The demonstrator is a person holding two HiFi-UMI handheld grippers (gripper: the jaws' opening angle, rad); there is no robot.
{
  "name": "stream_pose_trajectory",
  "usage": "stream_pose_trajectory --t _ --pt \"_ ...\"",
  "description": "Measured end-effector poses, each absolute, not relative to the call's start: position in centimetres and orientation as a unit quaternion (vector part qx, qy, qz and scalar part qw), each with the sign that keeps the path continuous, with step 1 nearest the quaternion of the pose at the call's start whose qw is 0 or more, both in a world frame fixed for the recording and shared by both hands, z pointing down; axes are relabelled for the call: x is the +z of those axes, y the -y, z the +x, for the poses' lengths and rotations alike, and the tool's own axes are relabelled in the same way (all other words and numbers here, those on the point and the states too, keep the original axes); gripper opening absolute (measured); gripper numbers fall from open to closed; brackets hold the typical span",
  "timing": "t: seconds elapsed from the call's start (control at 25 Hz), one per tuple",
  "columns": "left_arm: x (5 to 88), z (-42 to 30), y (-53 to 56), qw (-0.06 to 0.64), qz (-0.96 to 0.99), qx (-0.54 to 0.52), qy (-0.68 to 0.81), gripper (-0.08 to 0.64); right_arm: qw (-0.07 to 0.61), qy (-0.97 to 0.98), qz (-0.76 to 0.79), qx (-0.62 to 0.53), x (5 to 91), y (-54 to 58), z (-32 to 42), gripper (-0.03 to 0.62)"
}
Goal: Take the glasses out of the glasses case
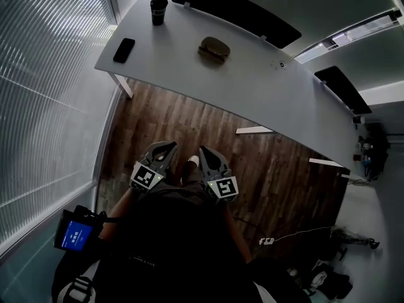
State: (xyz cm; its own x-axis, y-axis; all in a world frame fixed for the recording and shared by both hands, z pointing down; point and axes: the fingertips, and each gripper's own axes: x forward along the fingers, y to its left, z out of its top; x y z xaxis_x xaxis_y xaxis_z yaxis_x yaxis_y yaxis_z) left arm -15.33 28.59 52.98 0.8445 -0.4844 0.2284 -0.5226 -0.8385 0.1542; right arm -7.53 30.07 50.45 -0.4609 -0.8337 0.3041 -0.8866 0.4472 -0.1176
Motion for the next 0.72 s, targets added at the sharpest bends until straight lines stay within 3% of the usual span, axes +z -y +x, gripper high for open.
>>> stream_pose_trajectory --t 0.72 --pt "54.1 -9.1 -23.2 0.109 0.938 0.137 0.299 0.008 0.045 0.862 0.487 0.133 51.9 -22.0 -0.3 0.009"
